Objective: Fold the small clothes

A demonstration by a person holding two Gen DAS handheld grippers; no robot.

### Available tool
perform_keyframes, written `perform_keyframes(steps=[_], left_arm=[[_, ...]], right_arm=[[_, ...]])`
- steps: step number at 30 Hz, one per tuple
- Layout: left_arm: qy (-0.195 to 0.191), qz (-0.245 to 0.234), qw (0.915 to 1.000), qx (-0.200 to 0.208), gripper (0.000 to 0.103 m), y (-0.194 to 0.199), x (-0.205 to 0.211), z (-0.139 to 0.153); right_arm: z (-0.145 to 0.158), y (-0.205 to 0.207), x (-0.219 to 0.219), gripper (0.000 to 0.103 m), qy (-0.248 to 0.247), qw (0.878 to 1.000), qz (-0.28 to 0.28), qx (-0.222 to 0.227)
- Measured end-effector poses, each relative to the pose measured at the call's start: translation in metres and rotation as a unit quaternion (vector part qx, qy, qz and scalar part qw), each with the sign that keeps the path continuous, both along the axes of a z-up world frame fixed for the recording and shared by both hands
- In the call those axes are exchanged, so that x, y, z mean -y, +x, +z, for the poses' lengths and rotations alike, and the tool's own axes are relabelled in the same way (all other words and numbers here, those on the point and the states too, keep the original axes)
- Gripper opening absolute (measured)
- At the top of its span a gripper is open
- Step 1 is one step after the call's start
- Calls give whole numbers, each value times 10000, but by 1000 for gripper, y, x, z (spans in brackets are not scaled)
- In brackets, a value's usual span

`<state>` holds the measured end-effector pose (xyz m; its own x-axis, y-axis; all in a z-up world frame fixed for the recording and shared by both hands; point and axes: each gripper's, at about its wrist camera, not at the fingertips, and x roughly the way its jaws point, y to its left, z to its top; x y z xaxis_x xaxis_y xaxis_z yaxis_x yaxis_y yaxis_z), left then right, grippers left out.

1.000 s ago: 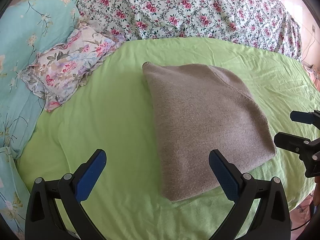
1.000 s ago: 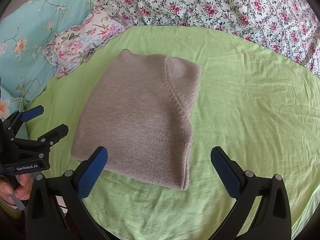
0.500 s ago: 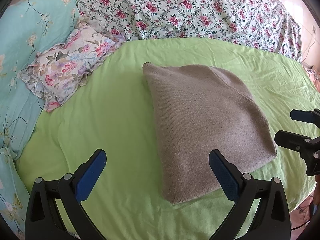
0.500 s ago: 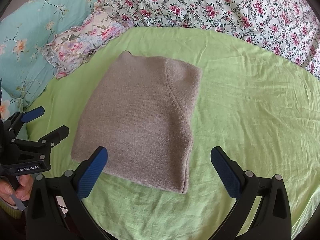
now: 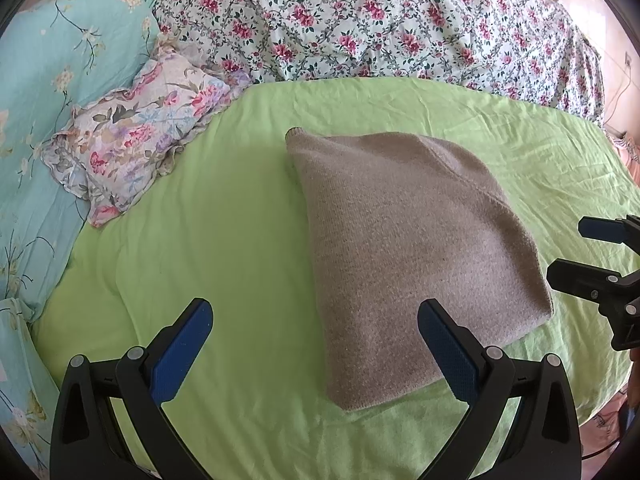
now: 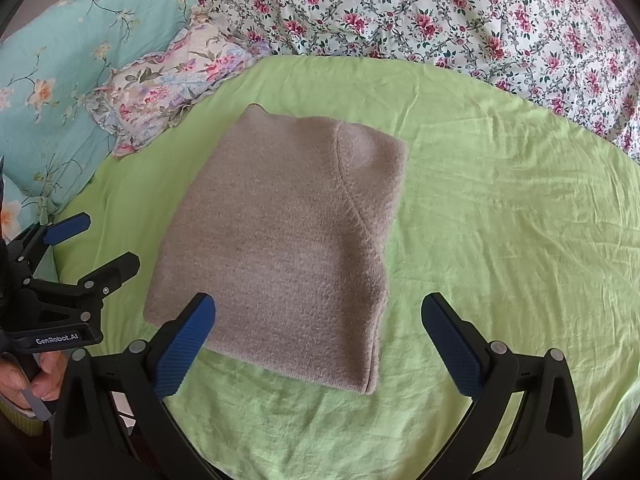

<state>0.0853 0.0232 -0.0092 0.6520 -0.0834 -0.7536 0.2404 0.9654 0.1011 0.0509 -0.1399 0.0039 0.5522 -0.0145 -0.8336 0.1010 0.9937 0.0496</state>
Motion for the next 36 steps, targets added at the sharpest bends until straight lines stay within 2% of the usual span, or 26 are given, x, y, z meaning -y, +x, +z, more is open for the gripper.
perform_keyframes(steps=[17, 36], left_arm=[[11, -3, 10000, 10, 103, 6, 7, 2], [0, 26, 10000, 2, 102, 34, 20, -4]], right_arm=[[4, 10, 5, 103, 13, 10000, 37, 19], [-6, 35, 24, 103, 143, 9999, -13, -72]])
